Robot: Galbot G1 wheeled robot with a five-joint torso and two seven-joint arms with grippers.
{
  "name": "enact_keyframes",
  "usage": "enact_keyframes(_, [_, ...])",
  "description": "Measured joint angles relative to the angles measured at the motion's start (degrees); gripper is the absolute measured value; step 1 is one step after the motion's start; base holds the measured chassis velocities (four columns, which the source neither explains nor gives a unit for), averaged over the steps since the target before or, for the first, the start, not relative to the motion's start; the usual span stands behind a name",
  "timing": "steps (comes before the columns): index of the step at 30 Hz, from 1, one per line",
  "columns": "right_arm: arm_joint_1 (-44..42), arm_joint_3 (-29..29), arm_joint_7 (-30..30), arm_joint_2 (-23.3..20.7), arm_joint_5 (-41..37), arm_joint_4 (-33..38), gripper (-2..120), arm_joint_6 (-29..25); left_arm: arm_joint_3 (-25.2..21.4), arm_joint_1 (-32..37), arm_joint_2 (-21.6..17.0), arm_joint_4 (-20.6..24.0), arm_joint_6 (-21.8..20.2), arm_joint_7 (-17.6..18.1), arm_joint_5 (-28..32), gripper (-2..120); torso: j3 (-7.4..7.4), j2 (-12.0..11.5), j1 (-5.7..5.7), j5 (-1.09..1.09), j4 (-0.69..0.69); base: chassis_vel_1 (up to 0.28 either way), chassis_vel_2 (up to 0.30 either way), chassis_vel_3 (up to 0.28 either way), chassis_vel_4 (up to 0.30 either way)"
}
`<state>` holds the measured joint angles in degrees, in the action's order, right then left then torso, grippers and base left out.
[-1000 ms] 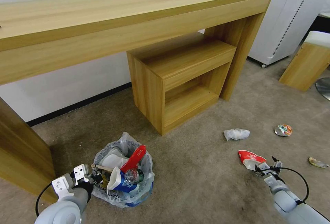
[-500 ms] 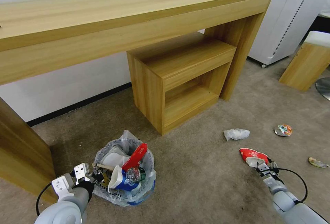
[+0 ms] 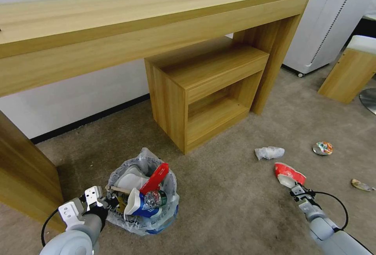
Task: Pick up the trash bin and place the garbage on the floor into it.
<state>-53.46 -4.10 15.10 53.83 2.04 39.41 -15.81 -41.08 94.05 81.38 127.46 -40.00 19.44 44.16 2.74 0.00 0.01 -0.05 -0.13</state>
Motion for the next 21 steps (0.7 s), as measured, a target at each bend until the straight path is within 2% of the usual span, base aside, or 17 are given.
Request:
enact_keyframes(4, [-0.6, -0.3, -1.4, -0.1, -1.6, 1.4, 0, -3.0, 0.0, -0.1, 0.1, -0.4, 0.0, 0.0, -0.2, 0, 0.0, 0.0, 0.0, 0.0, 0.0, 0.0, 0.0, 0.0, 0.0])
enact_keyframes(7, [-2.3, -1.2, -3.7, -0.9, -5.1, 7.4, 0, -5.1, 0.0, -0.2, 0.1, -0.9, 0.0, -0.1, -0.4, 0, 0.0, 0.0, 0.0, 0.01, 0.0, 0.0, 0.0, 0.0, 0.0])
enact_keyframes(8, [-2.3, -1.2, -3.7, -0.9, -5.1, 7.4, 0, -5.1, 0.0, -0.2, 0.1, -0.9, 0.0, -0.1, -0.4, 0, 0.0, 0.0, 0.0, 0.01, 0.0, 0.0, 0.0, 0.0, 0.0])
enact_keyframes(12, [-7.3, -2.5, -10.1, -3.7, -12.3, 23.5, 0, -8.4, 0.1, -0.4, 0.3, -1.2, 0.0, -0.1, -0.8, 0, 0.0, 0.0, 0.0, -0.01, 0.0, 0.0, 0.0, 0.0, 0.0])
enact_keyframes(13, [-7.3, -2.5, -10.1, -3.7, -12.3, 23.5, 0, -8.4, 0.1, -0.4, 0.3, -1.2, 0.0, -0.1, -0.8, 0, 0.0, 0.0, 0.0, -0.01, 0.0, 0.0, 0.0, 0.0, 0.0])
enact_keyframes(16, [-10.0, -2.7, -16.6, -5.5, -17.3, 33.2, 0, -11.7, 0.1, -0.4, 0.7, -1.2, 0.0, -0.1, -1.1, 0, -0.01, 0.0, 0.0, -0.01, 0.01, 0.0, 0.0, 0.0, 0.0])
enact_keyframes(17, [-10.0, -2.7, -16.6, -5.5, -17.3, 33.2, 0, -11.7, 0.1, -0.4, 0.7, -1.2, 0.0, -0.1, -1.1, 0, -0.01, 0.0, 0.0, -0.01, 0.01, 0.0, 0.0, 0.0, 0.0])
enact_keyframes(20, [-12.2, -3.2, -25.2, -6.9, -21.7, 38.9, 0, -14.8, 0.2, -0.1, 1.0, -1.1, 0.0, -0.2, -1.6, 0, -0.01, 0.0, 0.0, -0.01, 0.01, 0.0, 0.0, 0.0, 0.0])
enact_keyframes(21, [-12.2, -3.2, -25.2, -6.9, -21.7, 38.9, 0, -14.8, 0.2, -0.1, 1.0, -1.1, 0.0, -0.2, -1.6, 0, -0.01, 0.0, 0.0, -0.01, 0.01, 0.0, 0.0, 0.0, 0.0])
